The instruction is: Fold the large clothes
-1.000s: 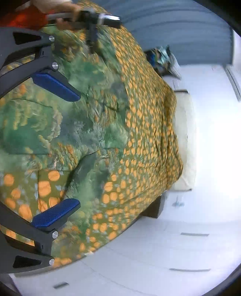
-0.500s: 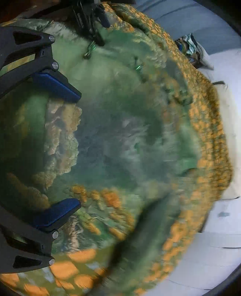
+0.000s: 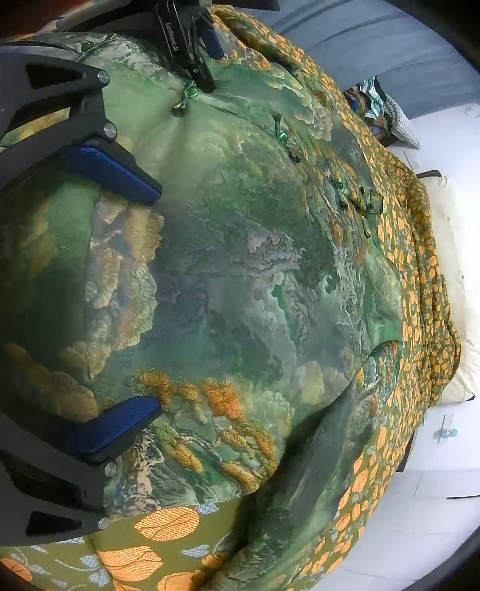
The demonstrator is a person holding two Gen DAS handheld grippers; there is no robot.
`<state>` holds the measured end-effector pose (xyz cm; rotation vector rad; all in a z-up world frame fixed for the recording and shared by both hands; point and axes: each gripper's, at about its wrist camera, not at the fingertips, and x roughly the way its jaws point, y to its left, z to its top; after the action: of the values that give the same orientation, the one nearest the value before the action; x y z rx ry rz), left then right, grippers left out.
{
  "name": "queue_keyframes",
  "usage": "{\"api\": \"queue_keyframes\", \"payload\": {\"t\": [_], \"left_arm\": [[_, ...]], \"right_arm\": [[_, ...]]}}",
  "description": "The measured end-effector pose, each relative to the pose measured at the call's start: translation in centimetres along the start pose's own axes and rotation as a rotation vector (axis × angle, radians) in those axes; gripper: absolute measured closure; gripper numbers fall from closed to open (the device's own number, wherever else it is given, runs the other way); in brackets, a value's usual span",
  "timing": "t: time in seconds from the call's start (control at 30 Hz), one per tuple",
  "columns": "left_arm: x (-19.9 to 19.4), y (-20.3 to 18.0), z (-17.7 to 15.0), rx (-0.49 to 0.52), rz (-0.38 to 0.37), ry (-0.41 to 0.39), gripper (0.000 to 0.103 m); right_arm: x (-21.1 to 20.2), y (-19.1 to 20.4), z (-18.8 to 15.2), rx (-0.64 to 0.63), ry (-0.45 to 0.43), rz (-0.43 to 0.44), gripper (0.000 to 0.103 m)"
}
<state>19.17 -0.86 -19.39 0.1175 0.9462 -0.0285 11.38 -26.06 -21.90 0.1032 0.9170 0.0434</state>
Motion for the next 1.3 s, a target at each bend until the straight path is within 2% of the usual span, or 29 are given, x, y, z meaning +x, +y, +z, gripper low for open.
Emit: {"api": "queue_keyframes", "payload": {"t": [1.3], "left_arm": [[0.05, -0.08, -0.04, -0.002, 0.003, 0.002, 0.0]], "right_arm": [[0.05, -0.07, -0.03, -0.003, -0.015, 0.01, 0.0]]}}
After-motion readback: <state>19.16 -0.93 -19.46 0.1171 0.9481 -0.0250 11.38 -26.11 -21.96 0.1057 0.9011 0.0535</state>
